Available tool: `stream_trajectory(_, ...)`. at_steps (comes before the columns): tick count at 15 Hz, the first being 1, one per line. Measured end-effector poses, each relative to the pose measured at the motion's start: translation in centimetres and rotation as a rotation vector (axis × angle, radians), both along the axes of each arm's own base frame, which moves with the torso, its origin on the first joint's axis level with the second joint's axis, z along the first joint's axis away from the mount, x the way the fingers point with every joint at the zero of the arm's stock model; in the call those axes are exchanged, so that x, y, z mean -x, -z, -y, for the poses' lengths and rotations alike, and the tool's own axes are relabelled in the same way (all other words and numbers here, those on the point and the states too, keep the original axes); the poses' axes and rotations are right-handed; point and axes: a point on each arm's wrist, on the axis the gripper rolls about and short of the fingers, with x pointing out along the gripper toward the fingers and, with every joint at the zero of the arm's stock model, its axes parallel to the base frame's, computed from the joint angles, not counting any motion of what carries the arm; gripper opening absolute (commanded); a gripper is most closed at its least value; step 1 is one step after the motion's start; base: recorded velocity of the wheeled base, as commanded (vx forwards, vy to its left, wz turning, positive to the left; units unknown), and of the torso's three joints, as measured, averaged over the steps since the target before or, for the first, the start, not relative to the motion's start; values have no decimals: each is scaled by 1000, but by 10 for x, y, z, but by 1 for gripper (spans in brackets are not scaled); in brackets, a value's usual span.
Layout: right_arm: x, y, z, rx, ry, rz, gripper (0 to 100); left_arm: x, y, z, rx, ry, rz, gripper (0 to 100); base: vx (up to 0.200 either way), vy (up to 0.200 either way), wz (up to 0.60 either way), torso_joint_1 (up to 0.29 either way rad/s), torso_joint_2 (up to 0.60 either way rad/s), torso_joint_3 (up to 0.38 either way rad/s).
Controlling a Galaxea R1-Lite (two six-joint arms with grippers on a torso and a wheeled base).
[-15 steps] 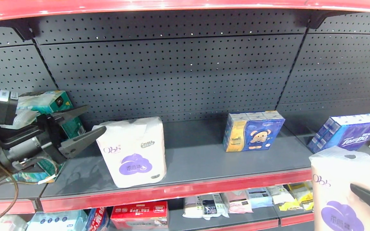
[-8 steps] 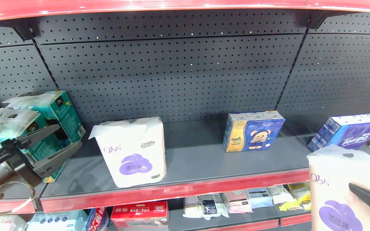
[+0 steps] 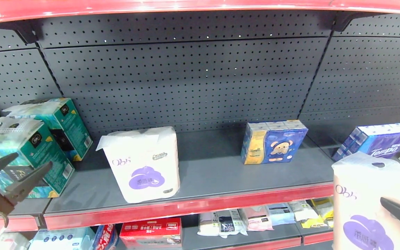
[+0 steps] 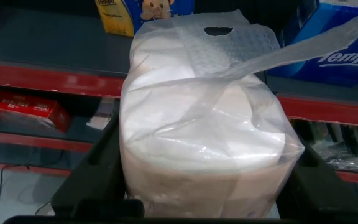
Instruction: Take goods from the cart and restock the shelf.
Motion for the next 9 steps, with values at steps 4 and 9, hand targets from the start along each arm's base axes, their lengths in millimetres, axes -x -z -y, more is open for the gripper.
stream_trajectory(4, 4, 2, 0, 2, -12, 9, 0, -8, -20, -10, 12, -225, -9, 100, 0, 0, 0, 0, 0, 0)
stream_trajectory(9, 12, 4, 0, 1, -11, 35, 0, 26, -26, 12, 120, -296, -277, 100, 0, 0, 0, 0, 0, 0)
